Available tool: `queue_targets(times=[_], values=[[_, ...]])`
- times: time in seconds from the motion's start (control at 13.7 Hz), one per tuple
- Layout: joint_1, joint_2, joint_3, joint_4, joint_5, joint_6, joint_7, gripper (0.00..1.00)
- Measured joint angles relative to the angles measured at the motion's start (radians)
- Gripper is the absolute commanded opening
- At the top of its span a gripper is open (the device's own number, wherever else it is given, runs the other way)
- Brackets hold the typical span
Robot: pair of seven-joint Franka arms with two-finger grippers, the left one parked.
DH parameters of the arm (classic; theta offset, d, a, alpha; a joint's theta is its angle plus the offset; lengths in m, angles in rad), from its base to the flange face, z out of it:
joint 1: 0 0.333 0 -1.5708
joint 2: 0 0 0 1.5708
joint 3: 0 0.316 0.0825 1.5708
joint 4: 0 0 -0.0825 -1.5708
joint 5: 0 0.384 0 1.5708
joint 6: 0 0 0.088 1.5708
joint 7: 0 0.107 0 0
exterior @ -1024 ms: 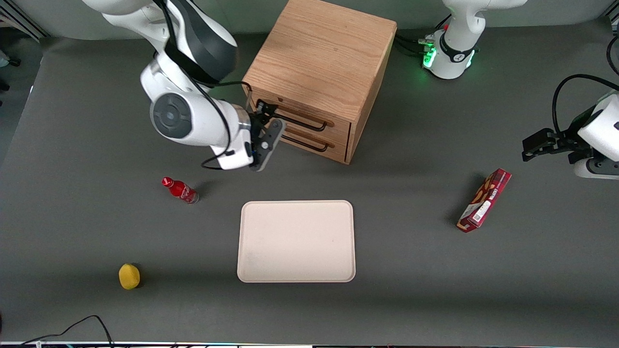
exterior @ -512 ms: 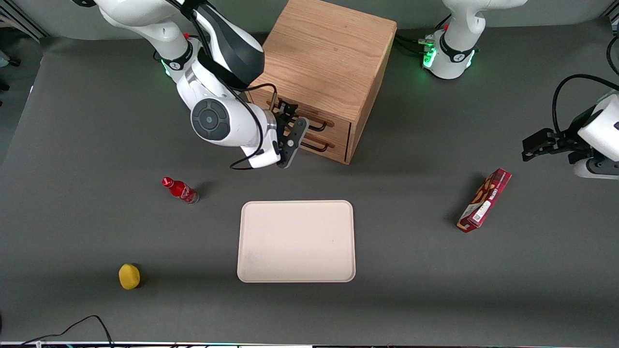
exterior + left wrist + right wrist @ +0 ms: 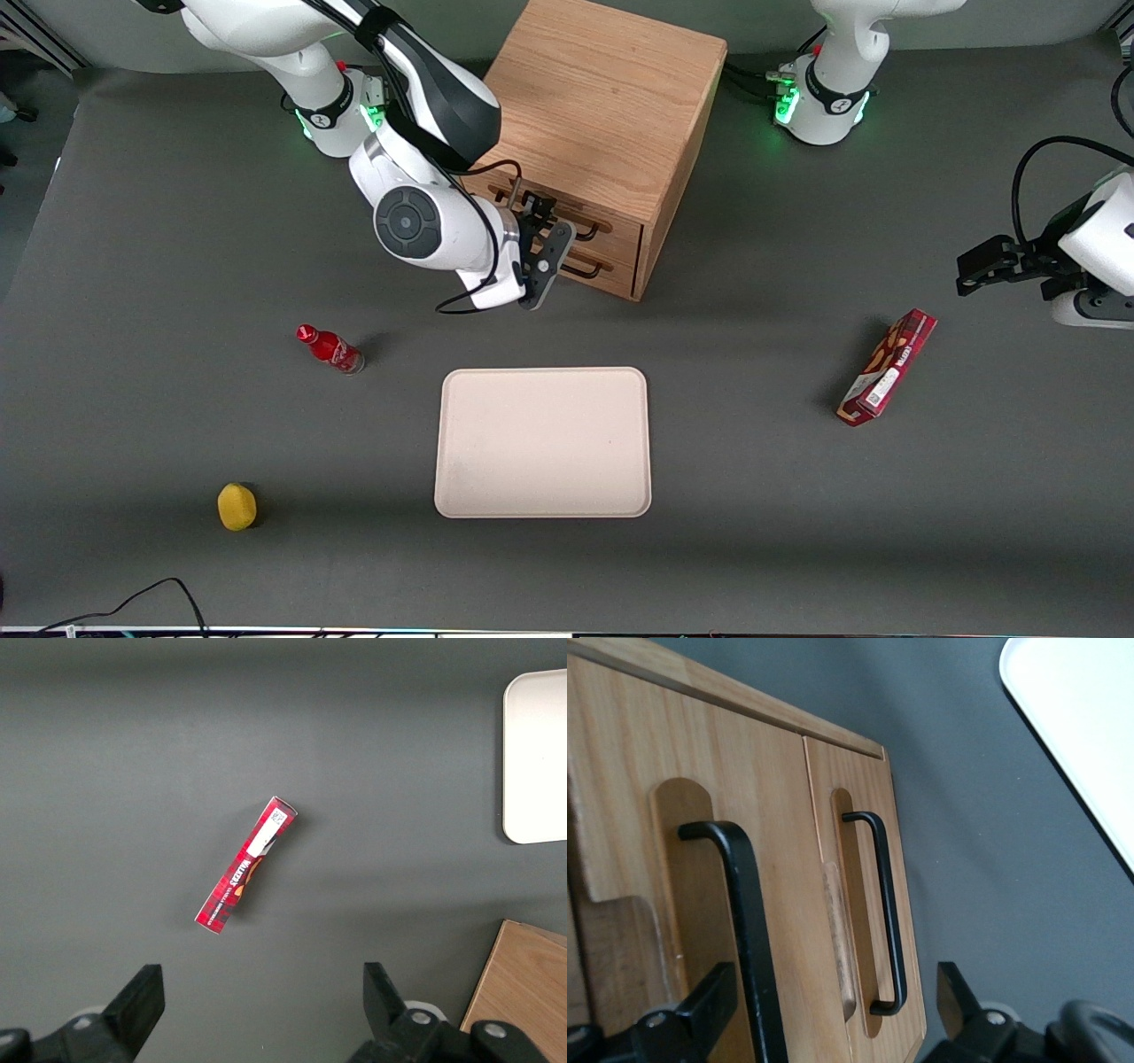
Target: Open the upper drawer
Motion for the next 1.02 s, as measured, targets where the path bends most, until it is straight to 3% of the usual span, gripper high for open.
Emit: queue_targets(times=[0.59, 0.8, 1.02], values=[[-0.001, 0.006, -0.008, -0.005, -0.026, 0.013, 0.000, 1.00], [-0.011, 0.040, -0.042, 0.049, -0.077, 0.022, 0.000, 1.00], [-0.019, 0.081, -0.077, 0.109, -0.088, 0.020, -0.001, 1.00]])
